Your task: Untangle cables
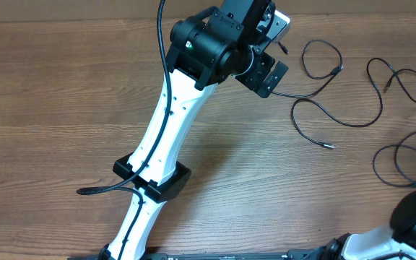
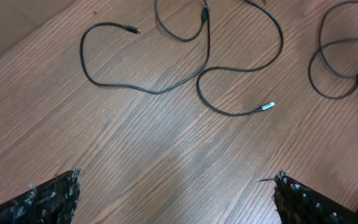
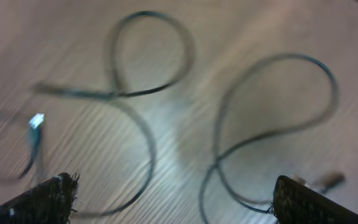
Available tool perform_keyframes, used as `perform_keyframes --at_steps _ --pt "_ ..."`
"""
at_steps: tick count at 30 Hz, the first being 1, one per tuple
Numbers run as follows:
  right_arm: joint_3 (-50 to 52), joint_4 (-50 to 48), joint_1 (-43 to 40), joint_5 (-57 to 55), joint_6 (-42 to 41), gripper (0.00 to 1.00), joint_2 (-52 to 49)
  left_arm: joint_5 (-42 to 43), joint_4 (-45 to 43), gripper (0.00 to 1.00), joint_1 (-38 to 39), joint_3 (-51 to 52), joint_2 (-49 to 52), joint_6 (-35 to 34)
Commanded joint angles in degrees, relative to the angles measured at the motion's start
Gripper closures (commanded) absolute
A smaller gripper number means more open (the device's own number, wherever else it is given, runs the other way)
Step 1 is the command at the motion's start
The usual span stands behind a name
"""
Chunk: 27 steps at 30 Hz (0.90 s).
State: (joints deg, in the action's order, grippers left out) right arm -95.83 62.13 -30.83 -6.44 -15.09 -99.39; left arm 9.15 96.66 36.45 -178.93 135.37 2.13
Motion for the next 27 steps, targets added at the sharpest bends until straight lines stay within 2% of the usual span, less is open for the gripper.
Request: perform_keyframes --at_steps 1,6,11,14,20,27 --pt "-1.0 1.4 3.8 0.1 5.7 0.00 0.7 -0.8 0.1 0.00 -1.2 -1.1 -2.3 1.1" --pt "-0.9 8.0 7.9 4.6 -6.3 0.00 -0.5 -0.6 0.1 0.00 -2.4 -1.1 -2.3 0.3" --pt "1.3 10.8 12.4 9.1 -7.3 0.00 -0.8 -0.6 0.1 0.00 -2.8 -1.1 -2.3 0.0" --pt "4.8 9.6 16.8 9.1 -3.6 0.00 -0.8 -0.6 0.1 0.00 -2.8 -1.1 -2.3 0.0" --pt "15.5 1.7 25.5 9.1 10.2 0.00 -1.0 -0.8 0.1 0.00 -2.8 -1.1 -2.3 -0.9" --pt "28.6 -12.1 31.0 11.2 16.9 0.00 -1.1 -2.8 0.1 0.00 -3.3 -1.1 -3.7 -1.5"
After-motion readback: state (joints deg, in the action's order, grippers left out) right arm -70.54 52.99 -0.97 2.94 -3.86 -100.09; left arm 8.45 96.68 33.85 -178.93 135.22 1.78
